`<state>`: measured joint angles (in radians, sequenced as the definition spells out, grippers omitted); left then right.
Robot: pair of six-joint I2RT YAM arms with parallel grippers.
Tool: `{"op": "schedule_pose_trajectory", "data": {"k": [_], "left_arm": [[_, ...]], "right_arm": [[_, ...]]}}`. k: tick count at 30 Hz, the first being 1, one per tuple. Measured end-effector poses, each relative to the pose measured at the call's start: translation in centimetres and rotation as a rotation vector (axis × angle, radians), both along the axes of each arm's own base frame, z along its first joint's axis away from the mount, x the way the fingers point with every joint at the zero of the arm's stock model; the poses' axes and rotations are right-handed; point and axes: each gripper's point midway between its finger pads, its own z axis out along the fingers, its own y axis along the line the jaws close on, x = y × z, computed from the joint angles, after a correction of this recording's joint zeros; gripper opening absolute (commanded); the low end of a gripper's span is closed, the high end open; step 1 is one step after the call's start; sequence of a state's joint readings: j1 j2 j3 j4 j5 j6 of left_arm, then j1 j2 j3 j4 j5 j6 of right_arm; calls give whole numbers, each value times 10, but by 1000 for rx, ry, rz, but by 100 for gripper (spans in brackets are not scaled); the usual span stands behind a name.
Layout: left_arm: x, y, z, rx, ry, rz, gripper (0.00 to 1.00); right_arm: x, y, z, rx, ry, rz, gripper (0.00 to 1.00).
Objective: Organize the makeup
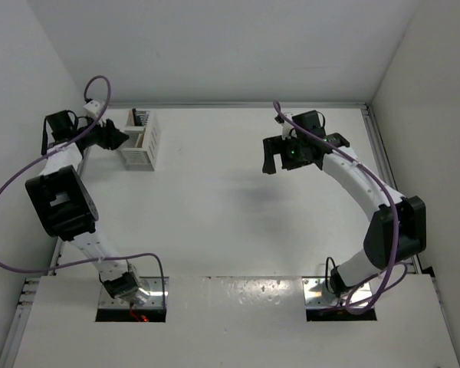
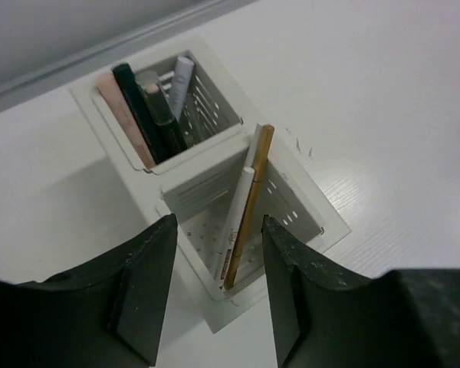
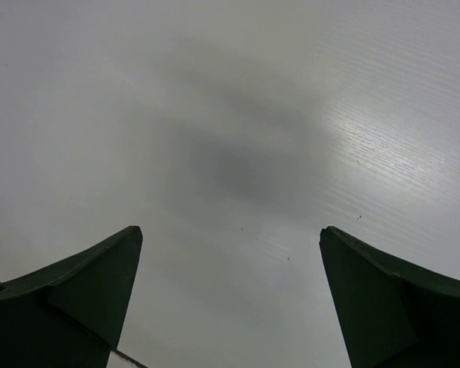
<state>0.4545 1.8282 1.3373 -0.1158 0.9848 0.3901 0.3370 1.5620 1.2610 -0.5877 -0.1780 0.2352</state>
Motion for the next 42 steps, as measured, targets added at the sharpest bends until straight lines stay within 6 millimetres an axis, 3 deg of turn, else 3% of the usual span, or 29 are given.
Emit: {"op": "schedule_pose_trajectory", "data": {"k": [2,6,9,10,12,13,16,21,24,27,34,42], "left_arm": [[-1,3,13,-11,0,16,55],[-1,26,76,-11,-49,124,61],[-15,62,127,1,-101,302,67],[-24,76,139,6,-110,368,73],[-44,105,153,12,-121,497,73],[-55,114,153,13,-116,547,76],[-87,136,130,3,-52,679,100],[-117,121,54,-54,145,715,100],[-129,109,23,-80,232,701,100],[-133,105,20,-80,245,696,100],[-137,102,47,-34,162,686,100],[-140,96,36,-44,183,673,100]], "right_arm": [[-1,-4,3,-10,-12,-2,99],[-9,-31,10,-20,-18,-51,99],[-18,-72,8,-32,-8,-163,99],[-23,-87,5,-41,-2,-208,99],[-37,-112,-3,-64,17,-291,99],[-44,-123,-7,-80,24,-329,99],[-69,-151,-21,-145,35,-437,99],[-92,-176,-30,-212,30,-542,99],[-98,-179,-34,-205,22,-579,99],[-100,-178,-34,-185,11,-602,99],[-97,-176,-30,-141,1,-657,99],[-100,-175,-27,-117,1,-696,99]]}}
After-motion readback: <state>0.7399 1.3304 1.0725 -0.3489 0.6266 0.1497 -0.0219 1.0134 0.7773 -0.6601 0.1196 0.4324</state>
